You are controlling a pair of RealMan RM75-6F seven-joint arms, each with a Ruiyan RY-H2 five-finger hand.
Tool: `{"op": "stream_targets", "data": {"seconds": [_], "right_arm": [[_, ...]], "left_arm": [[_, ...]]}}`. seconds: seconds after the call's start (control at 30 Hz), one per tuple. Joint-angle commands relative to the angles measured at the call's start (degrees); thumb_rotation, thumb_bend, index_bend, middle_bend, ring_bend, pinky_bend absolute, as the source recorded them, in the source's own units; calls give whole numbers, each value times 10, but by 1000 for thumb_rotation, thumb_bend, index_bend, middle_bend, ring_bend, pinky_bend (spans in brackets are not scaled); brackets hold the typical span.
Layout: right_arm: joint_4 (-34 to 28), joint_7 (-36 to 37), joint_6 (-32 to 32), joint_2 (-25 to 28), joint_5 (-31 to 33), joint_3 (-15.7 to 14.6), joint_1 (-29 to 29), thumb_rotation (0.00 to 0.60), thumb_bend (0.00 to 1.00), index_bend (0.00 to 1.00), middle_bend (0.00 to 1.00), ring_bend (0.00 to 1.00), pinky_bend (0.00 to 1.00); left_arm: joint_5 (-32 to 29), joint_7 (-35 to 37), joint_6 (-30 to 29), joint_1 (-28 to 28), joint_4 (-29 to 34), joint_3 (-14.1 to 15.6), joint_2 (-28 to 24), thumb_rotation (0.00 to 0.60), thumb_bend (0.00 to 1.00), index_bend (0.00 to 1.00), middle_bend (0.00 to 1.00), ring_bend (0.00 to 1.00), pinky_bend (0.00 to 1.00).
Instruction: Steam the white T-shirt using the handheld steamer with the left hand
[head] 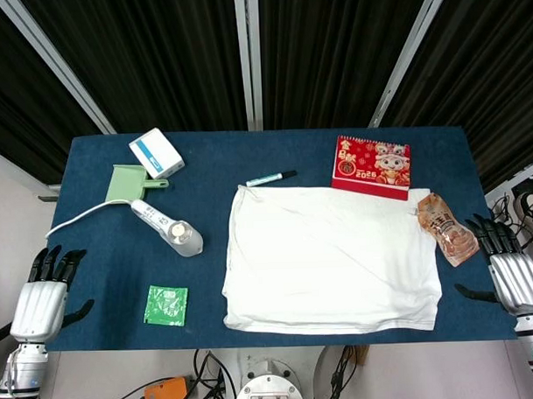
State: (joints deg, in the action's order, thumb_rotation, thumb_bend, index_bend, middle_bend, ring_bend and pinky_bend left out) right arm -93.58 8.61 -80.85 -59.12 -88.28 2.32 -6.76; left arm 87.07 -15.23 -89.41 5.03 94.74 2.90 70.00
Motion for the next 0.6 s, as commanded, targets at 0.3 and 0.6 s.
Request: {"op": "stream_targets", "data": {"seconds": [0.3,0.6], "right_arm": [[1,-2,7,-2,-5,-5,-3,600,11,0,0,0,50],[7,-3,13,-8,-7,-11,-5,600,11,0,0,0,50]], "left_arm": [[28,-58,43,53,32,-40,-22,600,139,138,148,24,0],[-54,-166,242,195,53,-111,-27,600,149,138,149,23,0]]}}
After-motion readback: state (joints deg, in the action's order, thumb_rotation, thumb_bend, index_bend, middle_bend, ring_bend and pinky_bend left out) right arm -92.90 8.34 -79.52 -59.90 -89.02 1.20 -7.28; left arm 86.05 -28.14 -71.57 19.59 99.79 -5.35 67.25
